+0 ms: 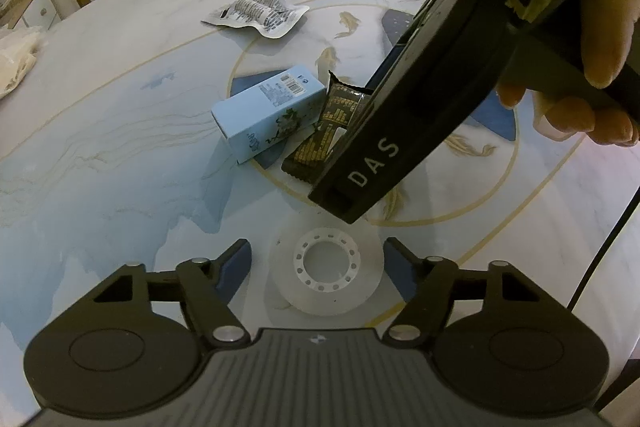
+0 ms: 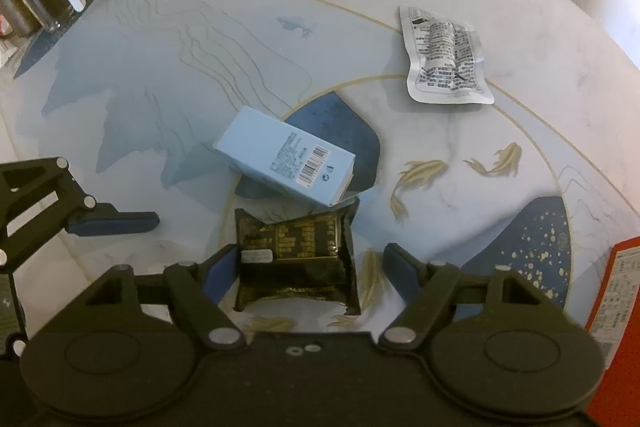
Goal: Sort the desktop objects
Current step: 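Grasp the black snack bag with the right tool while the left tool grasps the tape roll, then carry the black bag with the right tool while the left tool carries the tape roll toward the red box, then lower the black bag into the box with the right tool while the left tool lowers the tape roll, then open the right tool releasing the black bag while the left tool opens releasing the tape roll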
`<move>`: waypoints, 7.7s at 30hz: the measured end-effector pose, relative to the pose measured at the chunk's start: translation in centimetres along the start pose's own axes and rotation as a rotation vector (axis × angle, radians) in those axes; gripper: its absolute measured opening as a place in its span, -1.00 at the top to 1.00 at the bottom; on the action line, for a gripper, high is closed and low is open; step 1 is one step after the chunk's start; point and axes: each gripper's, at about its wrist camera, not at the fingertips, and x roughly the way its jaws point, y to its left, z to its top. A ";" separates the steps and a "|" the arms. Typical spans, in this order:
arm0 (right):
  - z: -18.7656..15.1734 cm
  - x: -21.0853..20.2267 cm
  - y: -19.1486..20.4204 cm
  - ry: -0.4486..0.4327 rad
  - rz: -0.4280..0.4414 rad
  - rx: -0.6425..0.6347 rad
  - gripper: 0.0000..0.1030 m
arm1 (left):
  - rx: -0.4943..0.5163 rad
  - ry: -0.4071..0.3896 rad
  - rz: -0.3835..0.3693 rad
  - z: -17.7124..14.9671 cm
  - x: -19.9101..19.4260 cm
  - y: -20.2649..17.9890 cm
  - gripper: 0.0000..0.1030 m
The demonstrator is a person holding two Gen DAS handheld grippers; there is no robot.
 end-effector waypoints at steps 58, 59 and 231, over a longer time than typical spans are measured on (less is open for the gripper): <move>-10.2 -11.0 -5.0 -0.142 0.026 0.273 0.00 | -0.048 0.004 -0.022 1.4 -4.8 -2.7 -0.13; -10.5 -11.5 -5.2 -0.149 0.029 0.278 0.00 | -0.038 0.001 -0.023 1.5 -5.0 -3.0 -0.13; -20.5 -15.2 -27.9 -0.382 -0.245 0.838 -0.48 | 0.285 0.018 -0.288 23.4 0.7 -26.2 -0.24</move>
